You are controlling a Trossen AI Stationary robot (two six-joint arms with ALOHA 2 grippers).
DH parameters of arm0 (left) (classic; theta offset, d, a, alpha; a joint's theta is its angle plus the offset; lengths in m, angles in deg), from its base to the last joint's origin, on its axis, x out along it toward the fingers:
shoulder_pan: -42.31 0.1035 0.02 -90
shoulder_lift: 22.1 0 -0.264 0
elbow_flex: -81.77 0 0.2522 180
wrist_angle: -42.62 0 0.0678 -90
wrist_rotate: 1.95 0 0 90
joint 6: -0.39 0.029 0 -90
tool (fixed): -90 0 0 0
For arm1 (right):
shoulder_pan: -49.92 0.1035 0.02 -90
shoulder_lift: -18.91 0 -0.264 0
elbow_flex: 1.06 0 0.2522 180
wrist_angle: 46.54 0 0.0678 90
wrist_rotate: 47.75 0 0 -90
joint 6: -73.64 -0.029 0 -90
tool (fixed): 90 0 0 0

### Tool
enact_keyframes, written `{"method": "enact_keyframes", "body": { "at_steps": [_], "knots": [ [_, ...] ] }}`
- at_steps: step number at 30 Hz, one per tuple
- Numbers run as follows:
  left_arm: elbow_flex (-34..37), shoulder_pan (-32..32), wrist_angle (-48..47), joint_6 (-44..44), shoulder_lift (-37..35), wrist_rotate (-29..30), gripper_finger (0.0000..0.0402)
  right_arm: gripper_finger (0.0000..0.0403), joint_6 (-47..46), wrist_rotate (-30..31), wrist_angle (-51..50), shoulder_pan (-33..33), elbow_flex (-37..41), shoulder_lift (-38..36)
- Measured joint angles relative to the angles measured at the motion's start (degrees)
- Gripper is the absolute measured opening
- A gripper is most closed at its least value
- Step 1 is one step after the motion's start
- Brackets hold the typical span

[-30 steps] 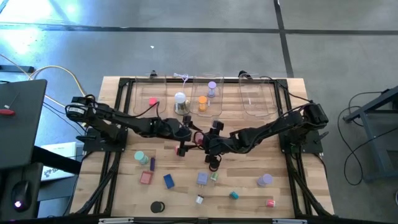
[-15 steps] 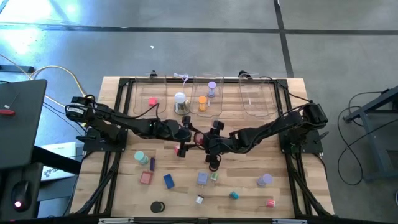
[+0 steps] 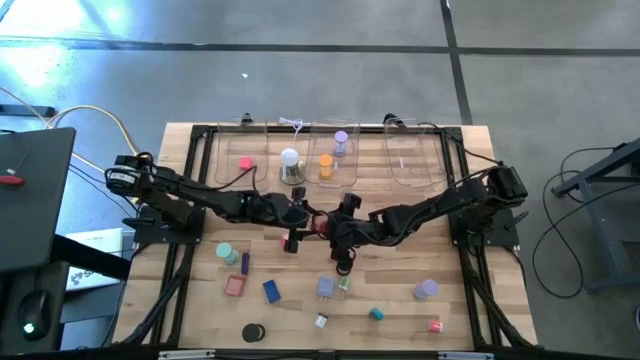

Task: Pick & Place Office items
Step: Put the top red charger adapter into the left transparent bin

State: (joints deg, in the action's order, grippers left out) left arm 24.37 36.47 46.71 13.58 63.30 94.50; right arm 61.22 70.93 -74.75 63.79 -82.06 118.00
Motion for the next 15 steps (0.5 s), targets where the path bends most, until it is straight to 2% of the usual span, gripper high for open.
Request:
{"method": "enact_keyframes", "body": {
  "at_steps": [3,7,12,15],
  "knots": [
    [0.04,-0.04,-0.26,-1.62,-0.24,0.45,0.0206,0.0344,1.24,-0.87,-0.41,-0.02,0.0,0.0],
    [0.04,-1.13,-3.0,-5.77,-3.55,6.66,0.0206,0.0388,0.2,2.52,-3.14,0.05,0.0,0.0],
    [-0.02,-3.39,-13.59,-8.67,-12.9,23.18,0.0206,0.039,-4.26,10.31,-10.33,0.47,-0.02,0.0],
    [-0.02,-2.92,-21.74,-14.29,-19.65,29.11,0.0206,0.0384,-7.78,10.89,-13.9,0.52,-0.02,0.0]
  ]
}}
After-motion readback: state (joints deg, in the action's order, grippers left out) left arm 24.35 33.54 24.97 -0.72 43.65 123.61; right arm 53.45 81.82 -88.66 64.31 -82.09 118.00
